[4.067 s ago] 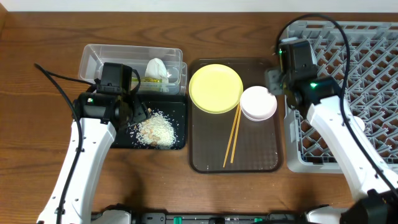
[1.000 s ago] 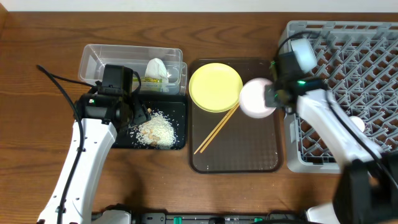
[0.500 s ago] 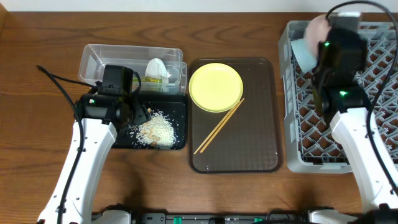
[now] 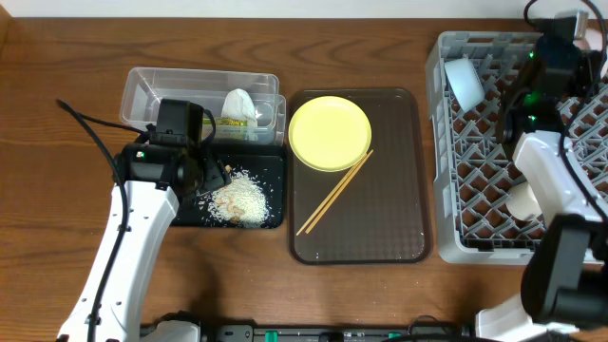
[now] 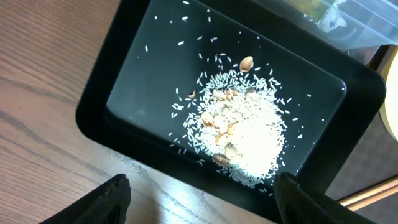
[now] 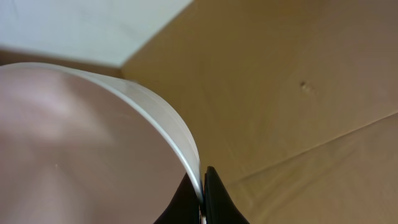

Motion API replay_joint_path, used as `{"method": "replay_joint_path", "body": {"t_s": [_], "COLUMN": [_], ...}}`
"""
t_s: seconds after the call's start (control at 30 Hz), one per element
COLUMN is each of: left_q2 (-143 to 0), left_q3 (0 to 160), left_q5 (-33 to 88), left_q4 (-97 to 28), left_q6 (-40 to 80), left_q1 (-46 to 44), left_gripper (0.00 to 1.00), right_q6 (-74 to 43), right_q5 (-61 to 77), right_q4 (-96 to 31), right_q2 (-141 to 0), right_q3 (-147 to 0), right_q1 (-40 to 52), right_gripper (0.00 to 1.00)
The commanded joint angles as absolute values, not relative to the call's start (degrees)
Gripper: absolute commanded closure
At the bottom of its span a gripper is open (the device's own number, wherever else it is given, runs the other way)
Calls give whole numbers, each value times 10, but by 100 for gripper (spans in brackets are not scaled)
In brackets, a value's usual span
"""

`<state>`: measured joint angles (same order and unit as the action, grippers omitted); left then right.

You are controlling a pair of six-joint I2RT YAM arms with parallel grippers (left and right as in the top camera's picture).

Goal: Sort waste into correct bins and load items into the dishwasher rack
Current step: 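Lower the pink bowl into the rack's back row and release it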

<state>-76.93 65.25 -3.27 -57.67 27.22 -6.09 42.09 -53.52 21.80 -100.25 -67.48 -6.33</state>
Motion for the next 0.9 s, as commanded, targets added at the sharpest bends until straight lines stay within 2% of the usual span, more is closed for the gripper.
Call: {"method": "replay_joint_path", "body": {"t_s": [0.0, 0.37, 0.87], "left_q2": [-770, -771, -771], "left_q3": [649, 649, 649], "left_q5": [-35, -35, -35], "left_q4": [-577, -576, -576], "left_q6": [280, 280, 280], "left_q1": [-58, -58, -58], "left_gripper": [23, 23, 23], "right_q6": [437, 330, 334], "right_q5": [-561, -555, -486], "right_q4": [223, 247, 317], "right_q2": [-1032, -1065, -1085], "right_q3": [-677, -677, -677], "right_q1": [-69, -67, -69], "right_gripper": [99, 99, 99]}}
